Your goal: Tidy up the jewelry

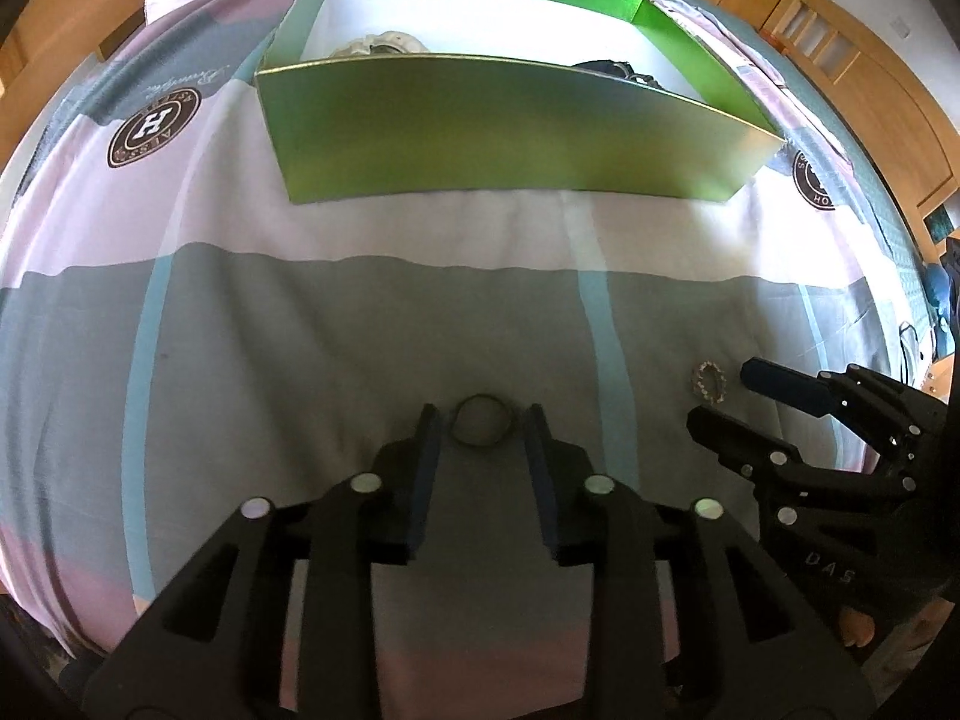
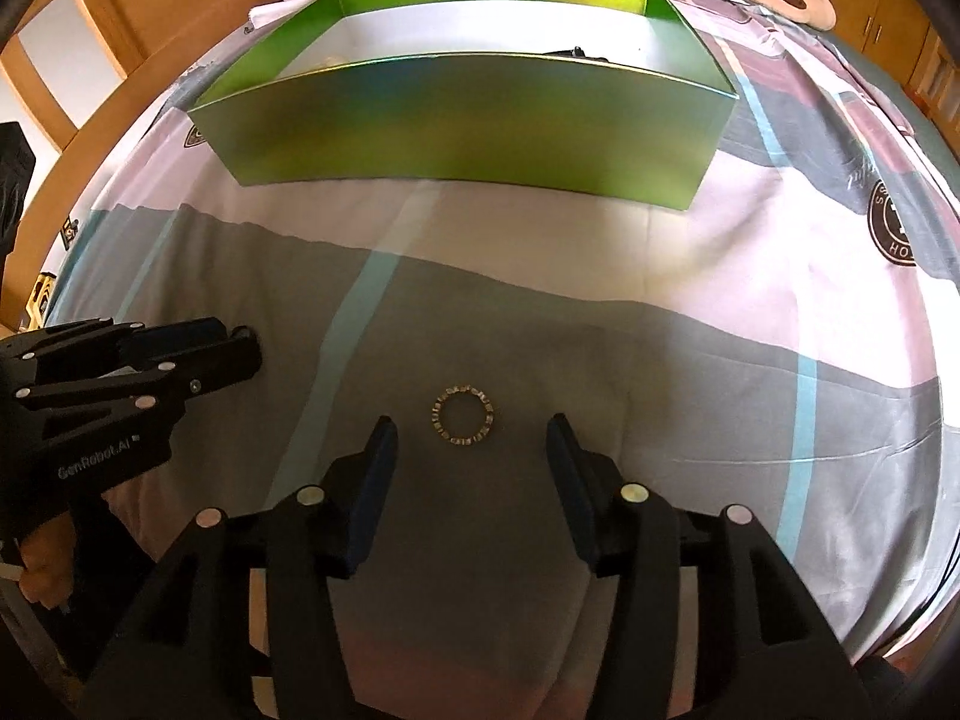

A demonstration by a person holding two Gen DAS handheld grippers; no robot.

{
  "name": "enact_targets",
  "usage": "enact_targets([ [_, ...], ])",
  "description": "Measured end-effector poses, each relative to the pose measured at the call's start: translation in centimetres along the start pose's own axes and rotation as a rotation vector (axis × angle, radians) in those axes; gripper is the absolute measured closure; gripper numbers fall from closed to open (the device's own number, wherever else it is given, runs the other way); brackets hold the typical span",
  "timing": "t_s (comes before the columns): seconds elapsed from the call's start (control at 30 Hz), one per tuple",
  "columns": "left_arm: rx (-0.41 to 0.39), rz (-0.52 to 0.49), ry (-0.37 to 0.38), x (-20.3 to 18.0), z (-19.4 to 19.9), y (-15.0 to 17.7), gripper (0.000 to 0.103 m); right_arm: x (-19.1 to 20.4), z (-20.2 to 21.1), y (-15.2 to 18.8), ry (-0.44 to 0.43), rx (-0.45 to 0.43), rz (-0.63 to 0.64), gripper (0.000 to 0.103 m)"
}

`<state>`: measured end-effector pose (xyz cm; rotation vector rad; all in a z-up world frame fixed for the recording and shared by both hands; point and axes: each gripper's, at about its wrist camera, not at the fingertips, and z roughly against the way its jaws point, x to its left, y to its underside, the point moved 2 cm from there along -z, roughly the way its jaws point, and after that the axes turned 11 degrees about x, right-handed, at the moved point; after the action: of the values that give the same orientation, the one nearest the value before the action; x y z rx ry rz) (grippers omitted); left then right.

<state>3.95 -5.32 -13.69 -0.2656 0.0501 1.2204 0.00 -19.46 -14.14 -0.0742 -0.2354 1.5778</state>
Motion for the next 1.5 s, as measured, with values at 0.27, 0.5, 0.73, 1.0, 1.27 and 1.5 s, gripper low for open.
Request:
enact_targets([
  [0.27,-0.01,-0.028,-0.076,-1.8,-0.5,-0.3,0.063,0.9,-0.5,-0.3,0.015,-0.001,0.011,0.052],
  [0.5,-0.028,-0.066,-0.167,-2.8,-0.8,0.2,0.064,1.7,-0.8,-0.6,0.071,-0.006,0.04,0.052],
  [0.73,-0.032,-0.055,-0.157,-2.5,-0.6,0.3,0.083,2.3,-0.9,-0.6,0.082,-0.013,0.072,0.074],
  [1.0,-0.043,-0.035,-0.17,-1.8,0.0,0.7,0.083,2.6,-0.2,-0.7,0.061,-0.033,0.058,0.082],
  [1.27,-0.04,-0.014,-0.165,-1.0,0.2,0.8,0.083,2.5,0.7,-0.9,0.061,-0.052,0.052,0.082],
  [1.5,-0.047,-0.017,-0.164,-1.2,0.5,0.7,0.083,2.5,0.1,-0.8,0.06,-0.035,0.044,0.082],
])
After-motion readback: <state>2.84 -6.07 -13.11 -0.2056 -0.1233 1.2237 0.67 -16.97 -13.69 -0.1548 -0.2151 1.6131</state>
